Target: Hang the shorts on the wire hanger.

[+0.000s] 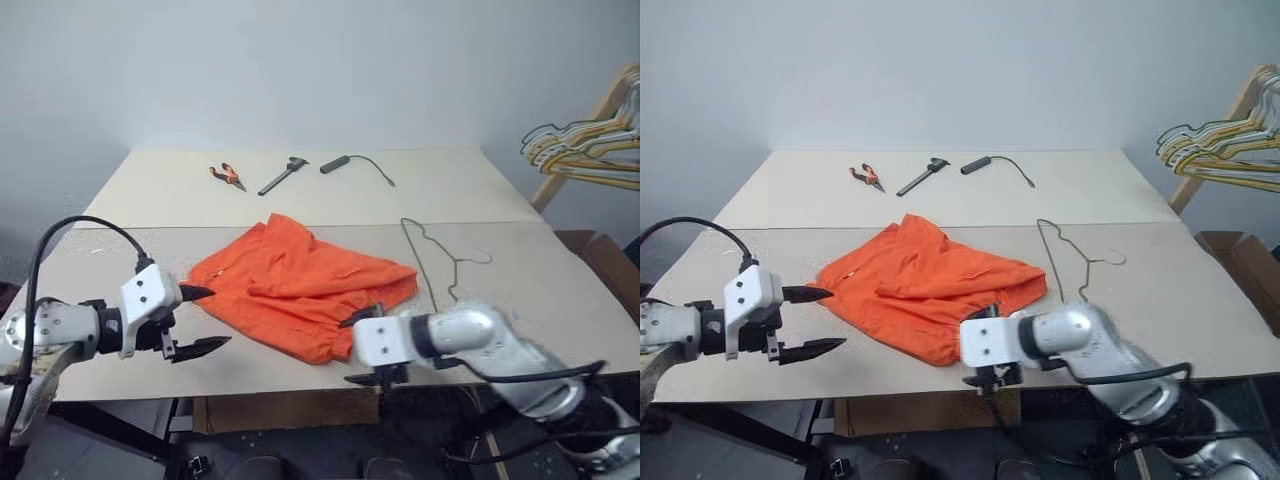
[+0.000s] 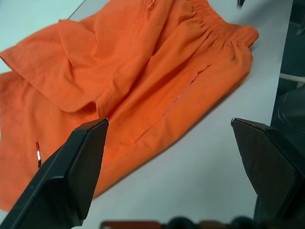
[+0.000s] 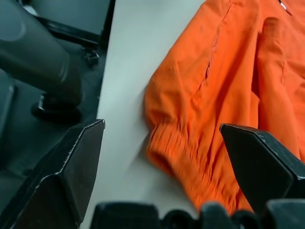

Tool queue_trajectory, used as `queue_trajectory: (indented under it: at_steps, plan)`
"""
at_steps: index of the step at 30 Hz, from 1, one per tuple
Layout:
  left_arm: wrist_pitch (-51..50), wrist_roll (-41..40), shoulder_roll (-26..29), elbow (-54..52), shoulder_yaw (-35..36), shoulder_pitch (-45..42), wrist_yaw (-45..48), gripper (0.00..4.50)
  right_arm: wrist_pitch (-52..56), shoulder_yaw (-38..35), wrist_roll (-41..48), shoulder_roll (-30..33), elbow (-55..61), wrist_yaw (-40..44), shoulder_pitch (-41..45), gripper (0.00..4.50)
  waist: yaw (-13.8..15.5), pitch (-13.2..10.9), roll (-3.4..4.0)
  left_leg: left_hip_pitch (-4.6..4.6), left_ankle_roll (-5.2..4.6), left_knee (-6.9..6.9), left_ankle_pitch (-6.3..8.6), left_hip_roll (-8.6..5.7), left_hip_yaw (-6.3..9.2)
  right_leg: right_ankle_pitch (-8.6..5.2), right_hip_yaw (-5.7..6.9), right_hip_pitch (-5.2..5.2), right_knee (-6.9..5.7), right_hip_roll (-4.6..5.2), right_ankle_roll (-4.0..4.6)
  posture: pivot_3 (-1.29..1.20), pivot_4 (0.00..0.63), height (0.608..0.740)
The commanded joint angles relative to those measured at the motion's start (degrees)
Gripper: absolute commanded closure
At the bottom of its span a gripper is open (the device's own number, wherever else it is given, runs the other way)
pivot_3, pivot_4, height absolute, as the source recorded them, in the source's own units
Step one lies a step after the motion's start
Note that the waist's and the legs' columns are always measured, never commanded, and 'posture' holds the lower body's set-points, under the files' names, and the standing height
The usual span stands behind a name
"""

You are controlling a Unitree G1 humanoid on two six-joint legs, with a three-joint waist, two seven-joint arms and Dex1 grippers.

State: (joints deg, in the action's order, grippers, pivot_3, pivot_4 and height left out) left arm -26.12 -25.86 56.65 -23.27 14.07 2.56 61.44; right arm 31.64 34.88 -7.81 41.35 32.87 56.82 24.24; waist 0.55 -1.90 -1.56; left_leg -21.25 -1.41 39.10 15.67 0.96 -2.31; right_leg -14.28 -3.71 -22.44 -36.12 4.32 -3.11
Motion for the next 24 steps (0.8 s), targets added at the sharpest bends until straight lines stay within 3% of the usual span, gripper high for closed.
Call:
queue_trajectory:
  at_steps: [1, 4, 7, 12, 18, 19, 22, 24]
  plan:
    - [0.9, 0.1, 0.4, -0.5, 0.4, -0.7, 0.3, 0.0, 2.6, 1.3, -4.2, -1.3, -0.1, -1.7, 1.7, 0.02, 0.0, 0.0, -0.01, -0.03, 0.0, 0.0, 0.0, -0.02, -0.02, 0.0, 0.0, -0.02, -0.01, 0.01, 0.0, 0.04, 0.0, 0.74]
    - [1.1, 0.3, 0.3, -0.4, 0.4, -0.3, 0.4, 0.0, 4.4, 2.7, -6.0, -2.4, 0.1, -1.1, 2.3, 0.02, 0.1, 0.0, -0.03, -0.08, 0.0, -0.01, 0.0, -0.01, -0.06, 0.0, 0.02, -0.06, -0.01, 0.0, 0.0, 0.04, 0.0, 0.74]
    - [1.2, 0.5, 0.2, -0.3, 0.0, -0.4, 0.3, 0.0, 5.7, 5.4, -9.2, -3.4, -0.7, -1.2, 2.9, 0.62, 0.0, 0.0, -0.03, -0.07, 0.0, -0.01, 0.0, 0.0, -0.12, 0.0, 0.04, -0.08, -0.06, -0.02, 0.0, 0.03, 0.0, 0.74]
    - [1.2, 0.9, -0.3, 0.0, -0.8, -1.0, 0.0, 0.0, 6.3, 9.9, -16.1, -5.7, -5.1, -2.8, 3.6, 2.35, -0.1, 0.0, -0.04, -0.05, 0.02, -0.01, -0.01, 0.01, -0.24, 0.0, 0.08, -0.07, -0.09, -0.04, 0.0, 0.03, 0.0, 0.74]
    - [1.3, 1.1, -0.4, 0.4, -1.0, -1.2, 0.1, 0.0, 5.2, 9.8, -20.7, -4.7, -6.6, -2.7, 2.6, 4.29, -0.1, 0.0, -0.05, -0.07, 0.03, -0.01, -0.01, 0.0, -0.27, 0.0, 0.08, -0.08, -0.09, -0.03, 0.0, 0.03, 0.0, 0.74]
    - [1.3, 1.1, -0.4, 0.6, -1.2, -1.5, 0.1, 0.0, 4.6, 8.9, -20.5, -4.0, -6.2, -2.2, 2.3, 4.48, 0.0, 0.0, -0.05, -0.07, 0.03, -0.01, -0.01, 0.0, -0.28, 0.0, 0.07, -0.07, -0.09, -0.03, 0.0, 0.03, 0.0, 0.74]
    - [1.8, 1.7, -0.2, 1.1, -1.6, -1.9, 0.1, 0.0, -1.6, 5.5, -18.5, -0.8, -5.2, -2.2, 0.9, 4.48, 0.0, 0.0, -0.05, -0.06, 0.03, -0.01, -0.02, 0.0, -0.27, 0.0, 0.08, -0.05, -0.08, -0.02, 0.0, 0.03, 0.0, 0.74]
    - [3.0, 3.8, 0.8, 2.6, -2.6, -1.9, 0.4, 0.0, -12.1, 1.1, -15.5, 4.7, -5.8, -3.0, -1.1, 4.48, 0.1, 0.0, -0.07, -0.06, 0.03, -0.01, -0.02, -0.03, -0.28, 0.0, 0.08, -0.03, -0.05, 0.01, -0.01, 0.02, 0.0, 0.74]
